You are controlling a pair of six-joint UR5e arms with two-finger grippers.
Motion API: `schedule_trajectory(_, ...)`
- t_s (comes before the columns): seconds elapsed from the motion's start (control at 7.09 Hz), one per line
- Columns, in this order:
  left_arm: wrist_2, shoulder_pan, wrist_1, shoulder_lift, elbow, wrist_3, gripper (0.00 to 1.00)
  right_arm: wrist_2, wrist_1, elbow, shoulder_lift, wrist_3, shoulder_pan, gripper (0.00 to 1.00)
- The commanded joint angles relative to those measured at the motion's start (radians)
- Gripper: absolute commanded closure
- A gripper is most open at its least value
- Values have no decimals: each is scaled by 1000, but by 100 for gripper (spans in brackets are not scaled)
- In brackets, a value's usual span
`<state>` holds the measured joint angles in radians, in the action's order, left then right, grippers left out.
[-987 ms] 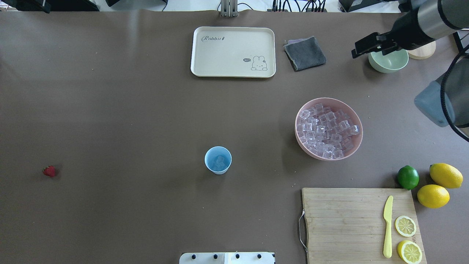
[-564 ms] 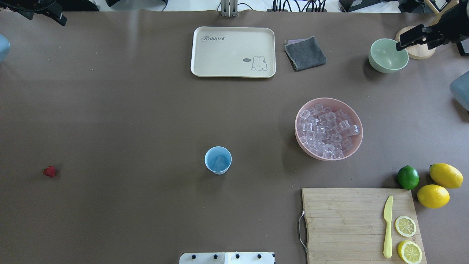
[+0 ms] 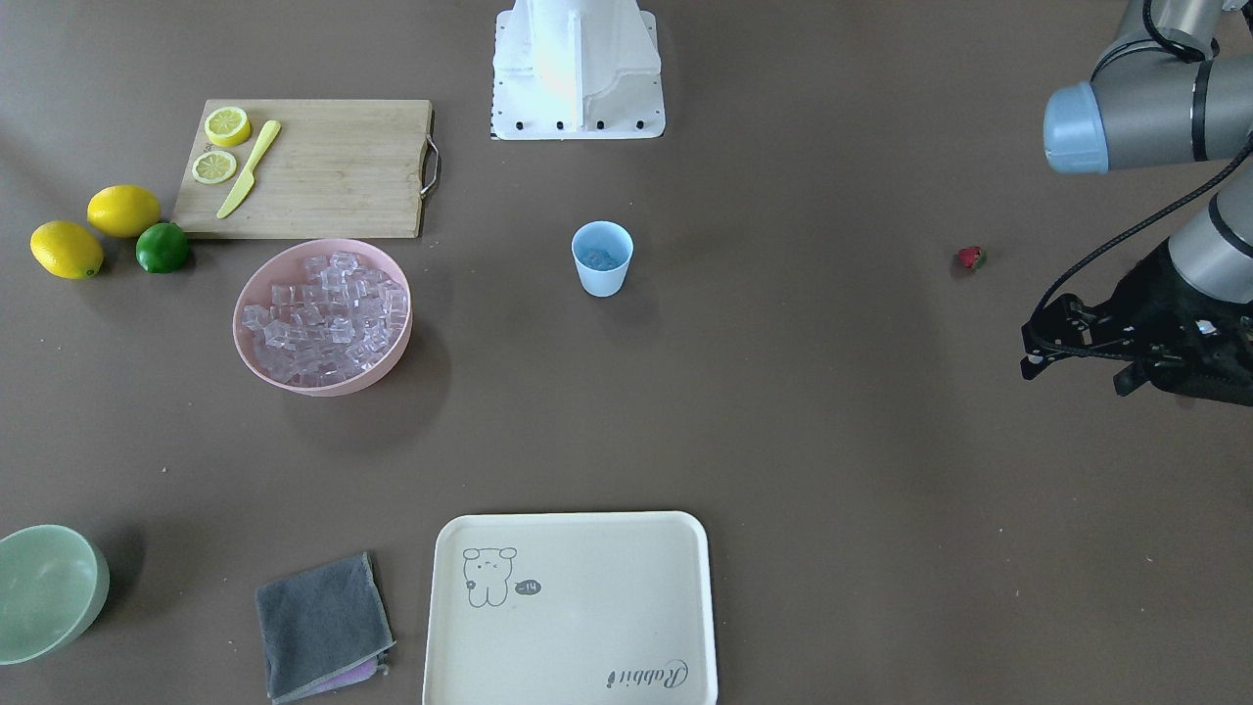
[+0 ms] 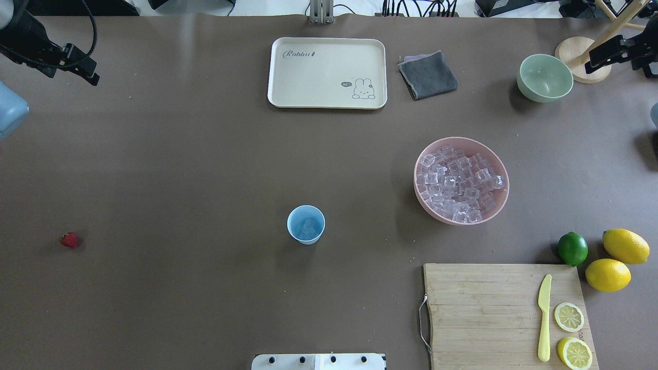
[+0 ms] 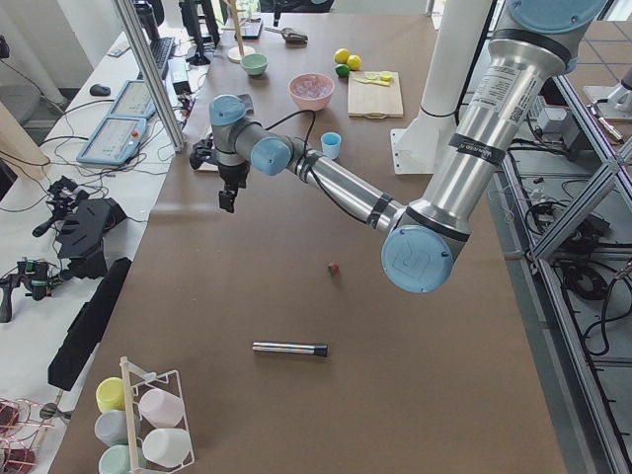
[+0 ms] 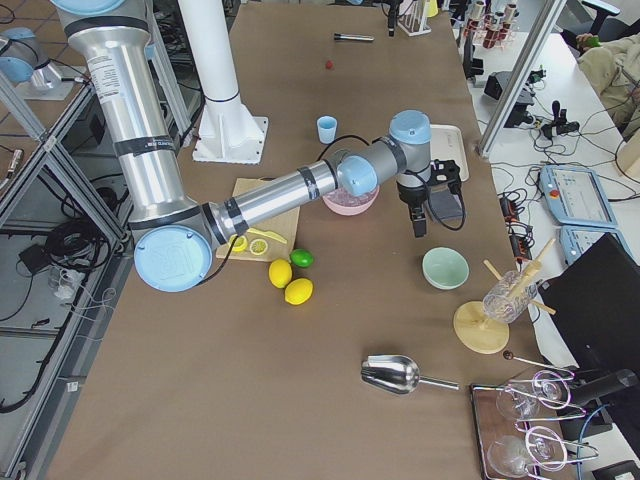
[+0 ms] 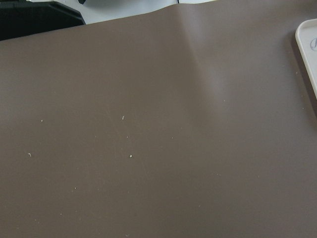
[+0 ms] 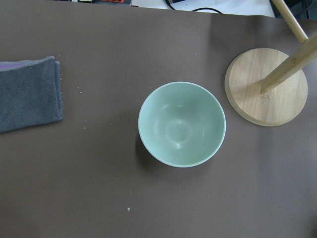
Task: Mash ice and strawberries in cup
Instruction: 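Lower the left gripper onto the red strawberry and grasp it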
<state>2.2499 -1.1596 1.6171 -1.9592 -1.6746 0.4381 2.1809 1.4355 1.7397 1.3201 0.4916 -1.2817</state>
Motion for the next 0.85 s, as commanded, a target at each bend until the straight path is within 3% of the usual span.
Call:
schedule_trajectory(0.0, -4, 52, -3, 11, 18, -4, 2, -35, -4, -9, 2, -1, -1, 0)
schedule_trajectory(0.7, -1, 130, 7, 100, 12, -9, 2, -79, -6, -8, 5, -2, 10, 0)
